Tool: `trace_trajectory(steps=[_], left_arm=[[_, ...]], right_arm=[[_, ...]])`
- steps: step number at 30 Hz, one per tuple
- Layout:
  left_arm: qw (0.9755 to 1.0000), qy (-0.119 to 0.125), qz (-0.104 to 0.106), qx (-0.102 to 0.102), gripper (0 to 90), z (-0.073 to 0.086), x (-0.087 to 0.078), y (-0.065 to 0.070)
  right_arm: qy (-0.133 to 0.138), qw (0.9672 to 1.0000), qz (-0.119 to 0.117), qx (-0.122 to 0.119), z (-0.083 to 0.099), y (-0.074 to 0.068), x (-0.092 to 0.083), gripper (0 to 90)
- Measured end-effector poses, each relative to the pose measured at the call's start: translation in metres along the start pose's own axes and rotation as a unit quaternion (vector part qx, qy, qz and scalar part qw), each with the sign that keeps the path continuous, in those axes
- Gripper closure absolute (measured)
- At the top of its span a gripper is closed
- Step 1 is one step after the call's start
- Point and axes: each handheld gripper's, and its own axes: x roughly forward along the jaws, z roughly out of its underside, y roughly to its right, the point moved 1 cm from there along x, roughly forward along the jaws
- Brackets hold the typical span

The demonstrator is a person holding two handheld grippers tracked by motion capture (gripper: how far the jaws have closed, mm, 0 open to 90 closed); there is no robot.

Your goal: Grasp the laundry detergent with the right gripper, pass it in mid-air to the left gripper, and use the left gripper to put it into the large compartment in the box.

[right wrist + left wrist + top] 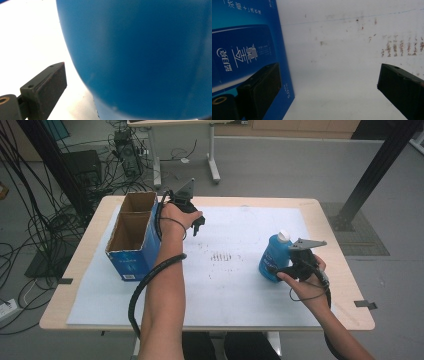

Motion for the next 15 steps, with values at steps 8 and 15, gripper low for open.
trace_trajectory(steps=[8, 15], left_arm=[[1.0000, -0.001, 0.001, 0.000, 5.7, -0.0001, 0.0003, 0.0018], [1.0000, 0.002, 0.001, 0.002, 5.7, -0.0010, -0.0018, 0.0006]], right_arm=[[0.002, 1.0000, 0.001, -0.004, 0.0000, -0.0011, -0.0005, 3.0], [0.006, 1.0000, 0.001, -0.007, -0.0014, -0.0013, -0.0009, 3.0]])
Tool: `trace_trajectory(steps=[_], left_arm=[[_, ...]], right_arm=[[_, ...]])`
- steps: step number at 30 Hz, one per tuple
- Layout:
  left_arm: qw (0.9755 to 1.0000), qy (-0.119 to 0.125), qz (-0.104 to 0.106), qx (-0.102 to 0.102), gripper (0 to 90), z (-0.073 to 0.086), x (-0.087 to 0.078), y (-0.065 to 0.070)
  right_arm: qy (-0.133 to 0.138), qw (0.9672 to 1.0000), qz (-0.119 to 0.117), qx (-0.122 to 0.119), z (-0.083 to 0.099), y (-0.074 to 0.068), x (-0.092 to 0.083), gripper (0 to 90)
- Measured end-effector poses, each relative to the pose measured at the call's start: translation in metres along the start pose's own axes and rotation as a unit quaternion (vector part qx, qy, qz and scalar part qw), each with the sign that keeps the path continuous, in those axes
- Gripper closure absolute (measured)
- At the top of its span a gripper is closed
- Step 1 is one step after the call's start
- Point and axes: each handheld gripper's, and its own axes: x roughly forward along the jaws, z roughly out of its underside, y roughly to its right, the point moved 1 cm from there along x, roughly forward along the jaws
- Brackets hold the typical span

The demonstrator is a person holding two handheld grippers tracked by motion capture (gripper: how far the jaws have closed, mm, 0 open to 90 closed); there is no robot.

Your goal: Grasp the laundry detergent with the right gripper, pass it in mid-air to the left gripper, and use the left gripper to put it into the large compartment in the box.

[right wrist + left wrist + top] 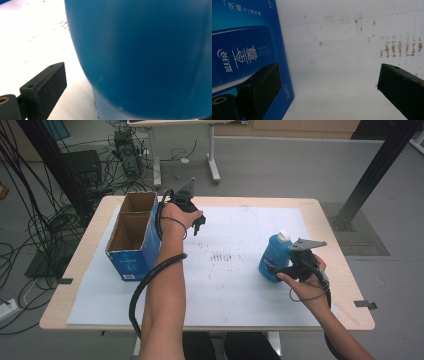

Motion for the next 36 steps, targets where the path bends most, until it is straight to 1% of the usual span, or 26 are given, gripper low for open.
trace_trajectory(steps=[6, 16, 27, 29, 33, 35, 36], left_arm=[[1.0000, 0.000, -0.001, 0.003, 5.7, -0.0003, 0.0008, 0.0004], [1.0000, -0.002, -0.002, 0.005, 5.7, -0.0008, 0.0002, 0.0006], [1.0000, 0.001, 0.000, -0.002, 5.7, -0.0008, 0.0007, 0.0011], [1.0000, -0.001, -0.001, 0.002, 5.6, -0.0010, 0.0005, 0.0008], [1.0000, 0.000, 0.000, 0.001, 5.6, -0.0009, 0.0007, 0.0015], [1.0000, -0.002, -0.001, 0.005, 5.6, -0.0008, 0.0011, 0.0013], [1.0000, -0.002, -0.001, 0.003, 5.6, -0.0007, 0.0014, 0.0015]], right_arm=[[0.003, 1.0000, -0.001, 0.005, 0.0007, -0.0002, 0.0005, 2.9], [0.005, 1.0000, -0.002, 0.004, 0.0000, 0.0002, -0.0001, 2.9], [0.006, 1.0000, -0.001, 0.004, 0.0013, 0.0003, 0.0006, 2.9], [0.005, 1.0000, -0.001, 0.003, 0.0014, 0.0005, 0.0004, 2.9], [0.005, 1.0000, 0.001, 0.004, 0.0020, 0.0010, 0.0001, 2.9], [0.006, 1.0000, 0.000, 0.005, 0.0024, 0.0012, 0.0001, 2.9], [0.006, 1.0000, 0.000, 0.005, 0.0024, 0.0011, 0.0001, 2.9]])
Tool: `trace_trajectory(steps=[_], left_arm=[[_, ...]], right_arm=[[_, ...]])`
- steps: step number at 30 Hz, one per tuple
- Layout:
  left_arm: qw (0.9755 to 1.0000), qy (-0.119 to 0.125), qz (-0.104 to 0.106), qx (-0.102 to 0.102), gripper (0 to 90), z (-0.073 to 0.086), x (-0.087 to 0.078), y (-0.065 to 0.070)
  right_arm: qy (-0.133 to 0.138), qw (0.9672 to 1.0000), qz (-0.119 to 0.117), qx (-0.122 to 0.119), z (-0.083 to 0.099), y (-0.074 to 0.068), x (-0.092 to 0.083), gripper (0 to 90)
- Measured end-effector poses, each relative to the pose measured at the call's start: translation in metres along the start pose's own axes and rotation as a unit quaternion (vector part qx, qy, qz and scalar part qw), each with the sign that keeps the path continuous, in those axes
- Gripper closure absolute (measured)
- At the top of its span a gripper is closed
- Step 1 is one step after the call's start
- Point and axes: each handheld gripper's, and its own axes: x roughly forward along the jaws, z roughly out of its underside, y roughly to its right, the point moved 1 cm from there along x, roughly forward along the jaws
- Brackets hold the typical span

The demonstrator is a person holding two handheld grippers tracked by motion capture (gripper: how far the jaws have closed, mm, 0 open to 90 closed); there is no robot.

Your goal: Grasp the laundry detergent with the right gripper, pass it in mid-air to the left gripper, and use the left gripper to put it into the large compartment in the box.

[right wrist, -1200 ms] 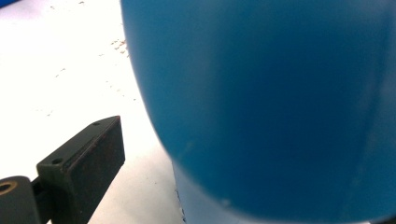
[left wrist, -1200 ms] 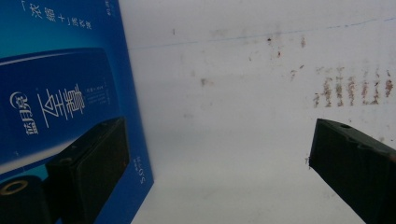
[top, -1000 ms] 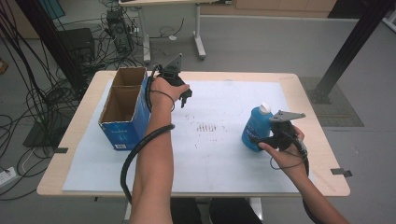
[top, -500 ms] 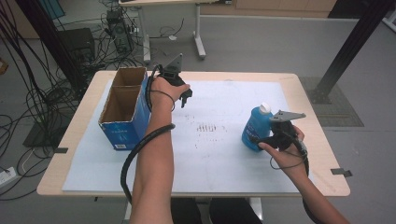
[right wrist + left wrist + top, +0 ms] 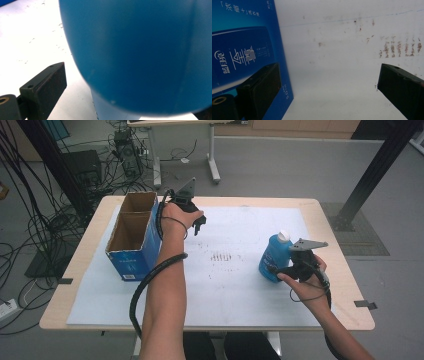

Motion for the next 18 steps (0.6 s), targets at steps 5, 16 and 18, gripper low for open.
trace_trajectory(steps=[5, 16, 18], left_arm=[[1.0000, 0.001, 0.000, -0.001, 5.6, -0.0002, -0.0007, 0.0005], [1.0000, 0.001, 0.000, -0.002, 5.5, 0.0000, 0.0000, 0.0006], [1.0000, 0.001, -0.002, -0.003, 5.3, -0.0001, 0.0007, 0.0006]], right_arm=[[0.003, 1.0000, -0.001, 0.000, 0.0000, -0.0001, 0.0001, 2.9], [0.007, 1.0000, -0.004, 0.001, 0.0001, -0.0011, 0.0014, 3.0], [0.007, 1.0000, -0.005, 0.003, 0.0003, -0.0005, 0.0012, 3.1]])
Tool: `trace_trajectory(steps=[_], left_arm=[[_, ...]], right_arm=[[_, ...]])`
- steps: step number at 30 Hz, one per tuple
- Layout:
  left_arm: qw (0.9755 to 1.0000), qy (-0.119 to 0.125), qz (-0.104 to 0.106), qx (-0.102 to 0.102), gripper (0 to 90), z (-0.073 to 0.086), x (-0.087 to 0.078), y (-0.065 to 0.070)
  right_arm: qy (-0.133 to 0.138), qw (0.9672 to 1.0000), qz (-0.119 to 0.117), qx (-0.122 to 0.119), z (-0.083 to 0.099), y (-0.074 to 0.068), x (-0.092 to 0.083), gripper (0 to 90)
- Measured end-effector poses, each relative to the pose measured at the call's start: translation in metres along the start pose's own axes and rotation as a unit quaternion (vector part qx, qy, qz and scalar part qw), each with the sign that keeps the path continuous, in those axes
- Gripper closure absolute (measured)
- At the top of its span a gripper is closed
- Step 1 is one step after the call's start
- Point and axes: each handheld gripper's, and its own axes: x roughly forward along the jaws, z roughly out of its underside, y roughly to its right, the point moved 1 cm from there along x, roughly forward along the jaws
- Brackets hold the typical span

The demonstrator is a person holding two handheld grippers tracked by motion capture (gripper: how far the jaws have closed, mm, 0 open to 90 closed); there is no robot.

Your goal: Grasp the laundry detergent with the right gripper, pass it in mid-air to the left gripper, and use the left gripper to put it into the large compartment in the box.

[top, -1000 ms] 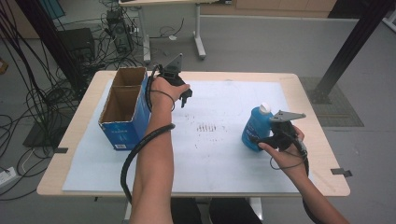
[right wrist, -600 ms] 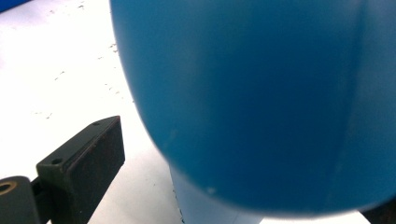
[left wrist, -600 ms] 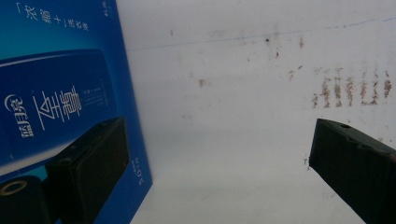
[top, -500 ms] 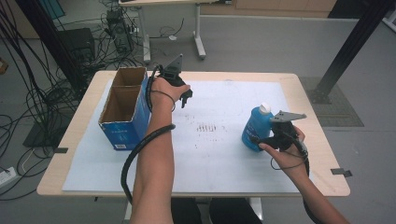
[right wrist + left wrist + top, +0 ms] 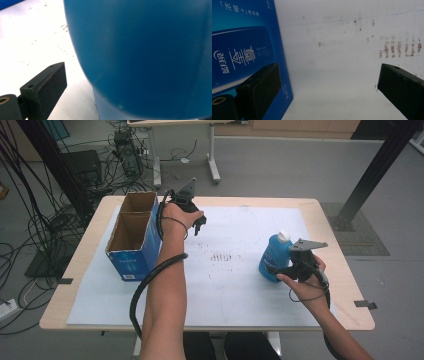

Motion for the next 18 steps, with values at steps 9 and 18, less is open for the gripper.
trace_trajectory(steps=[9, 18], left_arm=[[1.0000, 0.000, 0.002, 0.004, 5.3, -0.0008, -0.0009, 0.0023], [1.0000, 0.002, 0.001, 0.001, 5.3, 0.0002, -0.0027, 0.0005]], right_arm=[[0.001, 1.0000, -0.002, 0.001, -0.0002, 0.0004, -0.0004, 3.9], [0.001, 1.0000, -0.003, -0.001, -0.0004, 0.0004, -0.0002, 4.8]])
